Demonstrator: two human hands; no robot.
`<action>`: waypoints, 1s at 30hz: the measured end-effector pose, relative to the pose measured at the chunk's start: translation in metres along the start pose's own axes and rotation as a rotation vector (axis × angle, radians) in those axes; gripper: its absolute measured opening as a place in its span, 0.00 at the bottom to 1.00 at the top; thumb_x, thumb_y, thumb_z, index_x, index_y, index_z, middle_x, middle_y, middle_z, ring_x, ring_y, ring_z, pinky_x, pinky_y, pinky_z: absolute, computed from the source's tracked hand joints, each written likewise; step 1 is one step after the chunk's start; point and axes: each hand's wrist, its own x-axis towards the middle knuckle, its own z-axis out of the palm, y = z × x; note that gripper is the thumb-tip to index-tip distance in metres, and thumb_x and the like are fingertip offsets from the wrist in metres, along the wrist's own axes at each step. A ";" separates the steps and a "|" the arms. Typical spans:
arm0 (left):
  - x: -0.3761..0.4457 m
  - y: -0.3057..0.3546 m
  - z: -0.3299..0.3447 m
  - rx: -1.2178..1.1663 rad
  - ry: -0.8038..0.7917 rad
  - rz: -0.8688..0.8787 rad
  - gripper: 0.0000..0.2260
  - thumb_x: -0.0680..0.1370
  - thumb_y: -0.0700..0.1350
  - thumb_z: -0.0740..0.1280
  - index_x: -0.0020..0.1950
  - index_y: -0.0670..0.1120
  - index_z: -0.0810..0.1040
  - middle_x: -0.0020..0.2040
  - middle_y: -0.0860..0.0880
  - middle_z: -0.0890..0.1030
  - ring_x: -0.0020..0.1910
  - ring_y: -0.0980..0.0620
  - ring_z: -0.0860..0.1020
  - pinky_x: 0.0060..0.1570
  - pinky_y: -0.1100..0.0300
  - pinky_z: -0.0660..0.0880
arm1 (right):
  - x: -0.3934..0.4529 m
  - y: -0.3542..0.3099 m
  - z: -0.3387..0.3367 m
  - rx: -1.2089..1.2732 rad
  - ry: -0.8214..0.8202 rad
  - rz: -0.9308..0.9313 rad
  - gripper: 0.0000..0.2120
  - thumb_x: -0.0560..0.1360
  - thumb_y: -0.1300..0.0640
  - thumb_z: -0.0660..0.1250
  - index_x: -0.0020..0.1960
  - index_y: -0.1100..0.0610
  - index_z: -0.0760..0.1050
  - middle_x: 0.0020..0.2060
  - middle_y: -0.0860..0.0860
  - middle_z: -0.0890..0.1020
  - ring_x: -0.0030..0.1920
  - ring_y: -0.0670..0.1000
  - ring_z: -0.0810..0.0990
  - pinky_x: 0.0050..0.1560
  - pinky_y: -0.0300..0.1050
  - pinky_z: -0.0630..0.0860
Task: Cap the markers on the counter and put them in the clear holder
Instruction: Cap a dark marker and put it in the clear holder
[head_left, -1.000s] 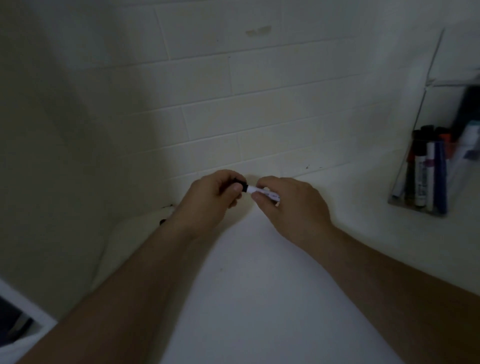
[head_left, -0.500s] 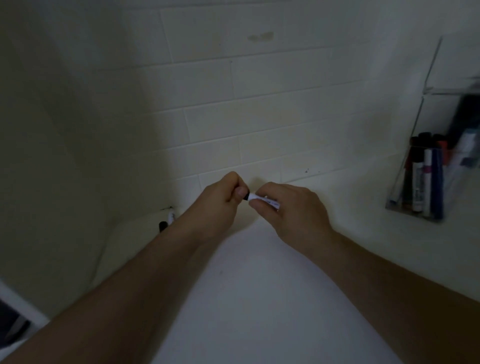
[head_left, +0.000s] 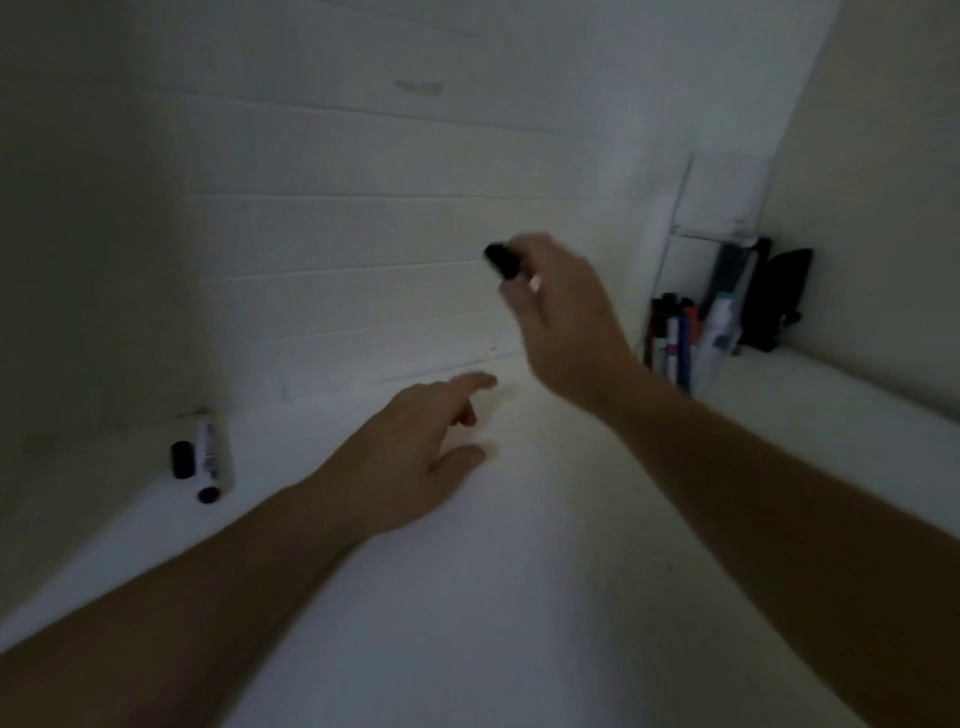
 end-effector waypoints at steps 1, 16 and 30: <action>-0.001 0.003 0.004 0.072 -0.007 0.087 0.24 0.80 0.54 0.65 0.75 0.59 0.62 0.58 0.58 0.75 0.57 0.58 0.72 0.56 0.61 0.71 | 0.009 0.006 -0.021 -0.012 0.064 -0.002 0.13 0.80 0.56 0.62 0.64 0.55 0.73 0.51 0.51 0.77 0.49 0.53 0.76 0.50 0.49 0.73; -0.005 0.016 0.020 0.253 0.048 0.405 0.13 0.82 0.46 0.59 0.64 0.52 0.77 0.53 0.50 0.78 0.51 0.48 0.76 0.49 0.50 0.74 | -0.028 0.094 -0.126 -0.544 -0.147 0.270 0.13 0.83 0.55 0.62 0.66 0.52 0.67 0.41 0.53 0.81 0.34 0.52 0.79 0.35 0.46 0.77; -0.004 0.009 0.017 0.239 0.077 0.428 0.11 0.80 0.44 0.64 0.59 0.51 0.81 0.51 0.49 0.79 0.49 0.48 0.76 0.48 0.51 0.74 | -0.048 0.072 -0.085 -0.586 0.029 0.128 0.16 0.75 0.68 0.65 0.59 0.57 0.81 0.54 0.57 0.77 0.52 0.59 0.74 0.52 0.52 0.75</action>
